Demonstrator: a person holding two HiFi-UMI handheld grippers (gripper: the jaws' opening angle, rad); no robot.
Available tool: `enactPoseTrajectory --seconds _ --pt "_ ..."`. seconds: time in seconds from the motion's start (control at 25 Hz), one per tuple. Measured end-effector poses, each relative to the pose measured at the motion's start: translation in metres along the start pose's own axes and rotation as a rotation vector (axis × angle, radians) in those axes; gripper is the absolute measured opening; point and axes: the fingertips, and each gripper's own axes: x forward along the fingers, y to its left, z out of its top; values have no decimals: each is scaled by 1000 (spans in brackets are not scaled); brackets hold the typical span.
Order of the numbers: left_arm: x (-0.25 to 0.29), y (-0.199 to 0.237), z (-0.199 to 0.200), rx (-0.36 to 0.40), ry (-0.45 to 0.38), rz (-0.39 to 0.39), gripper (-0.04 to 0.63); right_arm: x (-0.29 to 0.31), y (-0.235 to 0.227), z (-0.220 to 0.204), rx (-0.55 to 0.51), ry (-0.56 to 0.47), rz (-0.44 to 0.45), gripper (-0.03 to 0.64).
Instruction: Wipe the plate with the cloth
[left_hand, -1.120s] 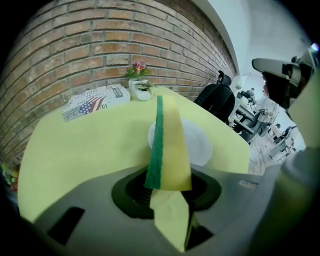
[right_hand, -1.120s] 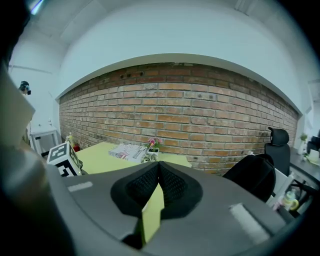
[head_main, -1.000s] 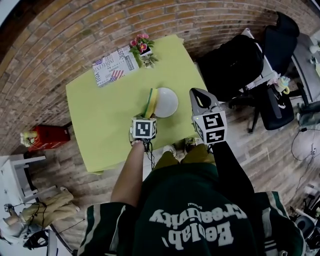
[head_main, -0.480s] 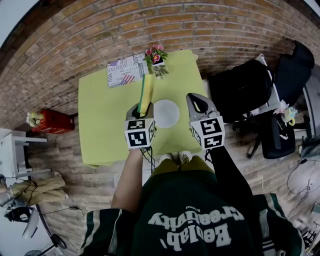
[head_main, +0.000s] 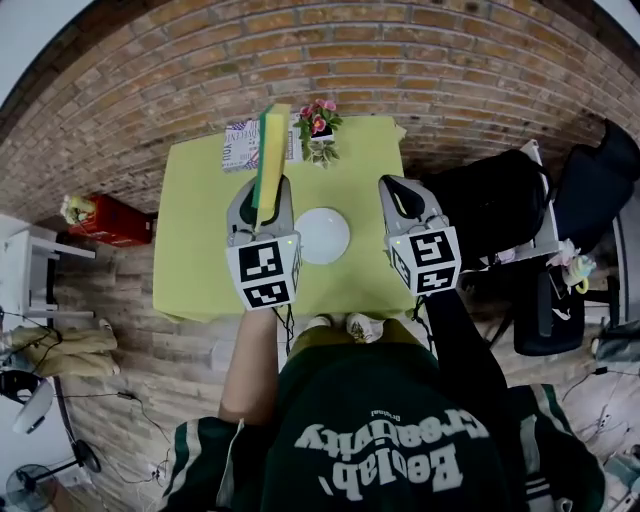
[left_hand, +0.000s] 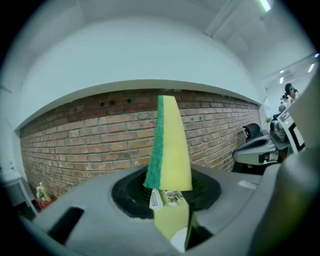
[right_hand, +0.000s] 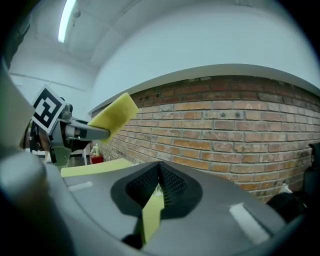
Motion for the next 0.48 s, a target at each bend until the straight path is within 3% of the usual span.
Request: enactPoseTrajectory --seconds 0.16,0.48 --pt "-6 -8 12 2 -40 20 135 -2 -7 9 -32 -30 24 12" --pt "-10 -5 9 -3 -42 60 137 -3 -8 15 -53 -63 52 12"
